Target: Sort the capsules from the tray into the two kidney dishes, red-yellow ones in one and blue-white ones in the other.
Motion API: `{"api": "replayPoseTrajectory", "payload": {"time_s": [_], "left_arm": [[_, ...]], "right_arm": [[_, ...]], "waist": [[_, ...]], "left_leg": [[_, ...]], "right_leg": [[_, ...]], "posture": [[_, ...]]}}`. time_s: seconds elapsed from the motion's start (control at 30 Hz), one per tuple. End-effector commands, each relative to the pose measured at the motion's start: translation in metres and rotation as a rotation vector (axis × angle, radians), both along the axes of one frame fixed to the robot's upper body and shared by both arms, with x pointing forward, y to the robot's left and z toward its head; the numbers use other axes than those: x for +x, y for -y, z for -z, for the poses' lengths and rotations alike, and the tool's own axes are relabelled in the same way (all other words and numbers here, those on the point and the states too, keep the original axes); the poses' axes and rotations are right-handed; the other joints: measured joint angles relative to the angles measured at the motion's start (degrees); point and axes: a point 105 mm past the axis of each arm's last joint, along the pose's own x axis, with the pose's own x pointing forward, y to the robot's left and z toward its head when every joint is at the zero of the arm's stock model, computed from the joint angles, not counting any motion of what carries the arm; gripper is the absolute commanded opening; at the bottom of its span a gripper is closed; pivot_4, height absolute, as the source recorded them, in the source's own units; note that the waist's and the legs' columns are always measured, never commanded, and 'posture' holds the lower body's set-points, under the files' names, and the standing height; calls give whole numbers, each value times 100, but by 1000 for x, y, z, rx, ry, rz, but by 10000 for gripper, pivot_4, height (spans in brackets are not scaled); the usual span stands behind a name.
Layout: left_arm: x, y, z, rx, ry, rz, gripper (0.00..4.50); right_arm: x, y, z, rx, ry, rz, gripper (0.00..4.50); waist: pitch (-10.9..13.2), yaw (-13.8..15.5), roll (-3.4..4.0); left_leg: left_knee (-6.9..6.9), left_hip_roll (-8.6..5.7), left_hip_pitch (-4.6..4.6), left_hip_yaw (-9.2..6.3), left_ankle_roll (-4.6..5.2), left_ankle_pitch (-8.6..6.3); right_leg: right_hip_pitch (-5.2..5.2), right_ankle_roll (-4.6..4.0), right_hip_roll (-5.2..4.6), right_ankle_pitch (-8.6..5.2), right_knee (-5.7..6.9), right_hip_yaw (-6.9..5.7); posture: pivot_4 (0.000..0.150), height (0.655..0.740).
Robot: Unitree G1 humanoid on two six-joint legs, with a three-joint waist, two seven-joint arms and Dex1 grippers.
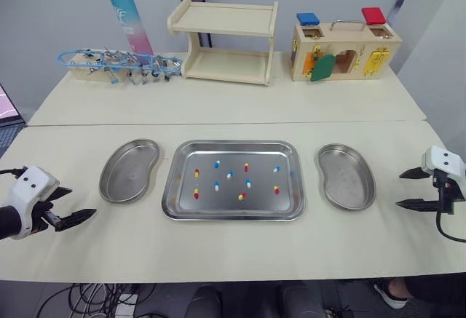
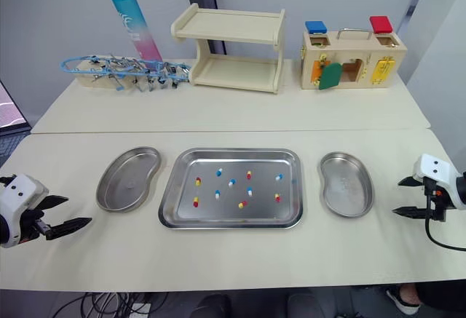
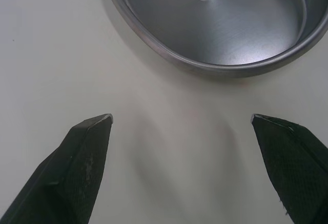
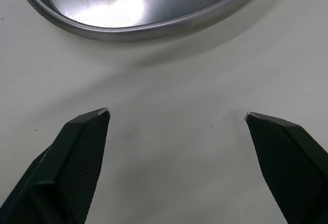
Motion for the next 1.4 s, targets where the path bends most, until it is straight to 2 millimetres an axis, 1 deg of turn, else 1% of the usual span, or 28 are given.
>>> {"api": "replayPoseTrajectory", "payload": {"time_s": [0.03, 0.13, 0.3, 0.4, 0.57, 0.63, 0.73, 0.97, 1.2, 1.33, 1.4], "left_arm": [[-2, -5, -7, 27, 0, 14, 45000], [-4, -7, -2, -13, -12, 9, 45000], [-4, -9, -6, -46, 24, 14, 45000], [-4, -14, -12, -113, 79, -33, 45000], [-10, -24, -8, -104, 85, -84, 45000], [-12, -28, -7, -132, 81, -118, 45000], [-17, -23, -9, -174, 70, -84, 45000], [-25, -16, -11, -197, 76, -72, 45000], [-38, -1, -10, -247, 89, -74, 45000], [-49, 6, -7, -268, 84, -88, 45000], [-55, 8, -4, -275, 79, -99, 45000]], "right_arm": [[0, 7, -14, -26, 52, 9, 44683], [1, 11, -13, -43, 69, 23, 44683], [4, 11, -15, -40, 89, 22, 44683], [5, 12, -15, -31, 94, 29, 44683], [5, 15, -14, -38, 92, 36, 44683], [4, 16, -13, -39, 86, 40, 44683], [5, 18, -14, -23, 86, 61, 44683], [9, 18, -19, -4, 118, 82, 44683], [5, 20, -20, 8, 147, 95, 44683], [5, 17, -31, 14, 185, 78, 44683], [5, 8, -39, 11, 206, 29, 44683]], "waist": [[0, -1, 0], [0, -2, 0], [0, -3, 0], [0, -5, 0], [0, -7, 0], [0, -9, 0], [0, -10, 0], [0, -9, 0], [0, -8, -1], [0, -10, -1], [0, -10, -1]], "left_leg": [[0, 0, 0, 1, 0, 0], [0, 1, 1, 5, 2, -1], [2, 1, 0, 6, 3, -2], [2, 1, 1, 7, 3, -2], [2, 2, 1, 9, 4, -2], [3, 2, 2, 9, 4, -3], [3, 2, 2, 9, 5, -3], [4, 4, 1, 11, 5, -3], [4, 5, 2, 13, 6, -4], [5, 5, 3, 14, 6, -4], [5, 5, 4, 15, 6, -4]], "right_leg": [[0, 0, 0, 0, 0, 1], [-2, 0, 1, 0, 1, 4], [-3, 1, 1, 0, 2, 5], [-3, 1, 1, 0, 2, 5], [-4, 1, 1, 0, 3, 7], [-4, 1, 1, 0, 3, 8], [-4, 1, 2, 0, 5, 8], [-4, 1, 2, 0, 4, 9], [-4, 1, 2, 0, 4, 12], [-3, 1, 2, 0, 4, 14], [-3, 1, 2, 0, 5, 15]], "posture": [[1500, 7400], [1500, 7400], [1500, 7400], [1500, 7400], [1500, 7400], [1500, 7400], [1500, 7400], [1500, 7400], [1500, 7400], [1500, 7400], [1500, 7400]]}}
